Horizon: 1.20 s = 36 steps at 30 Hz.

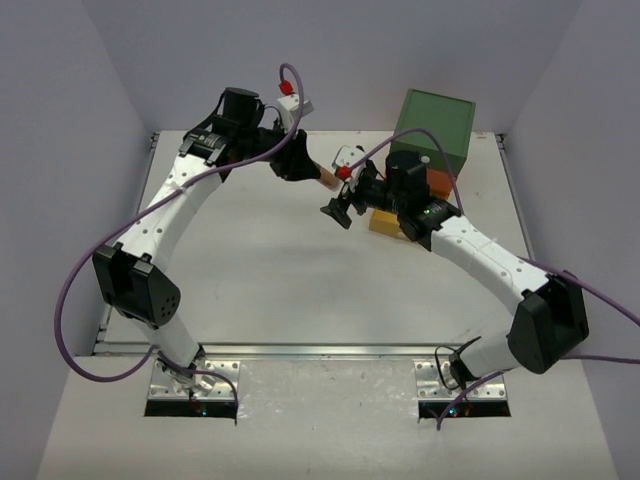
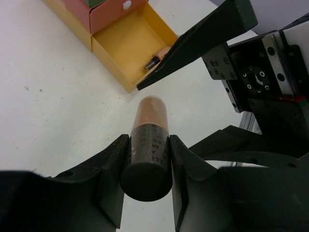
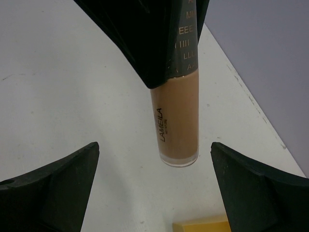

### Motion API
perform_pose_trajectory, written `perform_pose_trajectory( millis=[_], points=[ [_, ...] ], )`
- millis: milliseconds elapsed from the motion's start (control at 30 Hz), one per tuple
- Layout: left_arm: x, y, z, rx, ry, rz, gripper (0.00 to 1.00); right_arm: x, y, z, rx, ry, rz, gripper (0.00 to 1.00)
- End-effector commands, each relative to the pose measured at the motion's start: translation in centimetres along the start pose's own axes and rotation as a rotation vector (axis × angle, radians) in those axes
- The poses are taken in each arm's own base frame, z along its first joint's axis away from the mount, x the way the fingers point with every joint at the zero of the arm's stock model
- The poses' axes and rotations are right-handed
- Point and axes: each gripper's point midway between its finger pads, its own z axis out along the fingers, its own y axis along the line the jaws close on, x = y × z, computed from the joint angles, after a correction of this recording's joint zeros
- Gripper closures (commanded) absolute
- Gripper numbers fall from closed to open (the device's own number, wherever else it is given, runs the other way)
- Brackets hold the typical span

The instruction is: Organize the makeup

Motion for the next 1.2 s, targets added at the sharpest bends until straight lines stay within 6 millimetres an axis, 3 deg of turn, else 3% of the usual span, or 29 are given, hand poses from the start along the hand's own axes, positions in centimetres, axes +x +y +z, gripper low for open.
perform_pose_trajectory(
  millis=[0, 233, 400, 500, 633, 667, 700, 733, 767, 800, 900, 967, 1067, 1167],
  points=[
    [-2.3, -2.6, -1.1, 0.076, -0.075, 0.066, 1.0, -3.6, -2.3, 0.8, 0.082, -0.08, -0.084, 0.03],
    [-1.6, -3.2, -1.0, 0.101, -0.065, 0.067, 1.0, -3.3, -2.8, 2.5, 0.07, -0.065, -0.074, 0.14],
    [-1.4, -3.5, -1.2, 0.107, -0.066, 0.077, 1.0, -3.3, -2.6, 3.2, 0.043, -0.067, -0.064, 0.3],
    [-1.6, -3.6, -1.3, 0.107, -0.07, 0.085, 1.0, -2.8, -2.5, 3.3, 0.041, -0.05, -0.058, 0.6],
    [-1.5, -3.5, -1.4, 0.098, -0.07, 0.091, 1.0, -2.3, -2.6, 3.0, 0.053, -0.034, -0.071, 0.8],
    [-1.5, -3.3, -1.4, 0.088, -0.068, 0.089, 0.95, -2.1, -2.6, 2.9, 0.055, -0.026, -0.076, 0.85],
    [-1.5, -3.0, -1.4, 0.072, -0.066, 0.087, 0.77, -1.8, -2.6, 2.7, 0.055, -0.013, -0.085, 0.93],
    [-1.5, -2.7, -1.3, 0.056, -0.065, 0.084, 0.52, -1.5, -2.6, 2.5, 0.059, 0.0, -0.09, 0.98],
    [-1.5, -2.1, -1.3, 0.024, -0.062, 0.073, 0.17, -1.0, -2.8, 2.3, 0.068, 0.025, -0.099, 1.0],
    [-1.5, -1.5, -1.2, -0.008, -0.058, 0.064, 0.0, -0.3, -3.0, 1.9, 0.085, 0.056, -0.112, 1.0],
    [-1.3, 0.1, -1.1, -0.092, -0.044, 0.042, 0.0, 2.6, -4.5, 0.2, 0.148, 0.169, -0.125, 1.0],
    [-1.0, 2.4, -1.4, -0.217, -0.03, 0.021, 0.0, 6.0, -6.0, -1.8, 0.189, 0.273, -0.083, 1.0],
    [-0.3, 5.4, -2.0, -0.358, -0.004, 0.0, 0.0, 9.5, -7.8, -4.5, 0.24, 0.378, -0.056, 1.0],
    [2.4, 10.0, -3.3, -0.59, 0.089, -0.033, 0.0, 15.4, -10.5, -8.1, 0.321, 0.632, -0.185, 1.0]
  ],
)
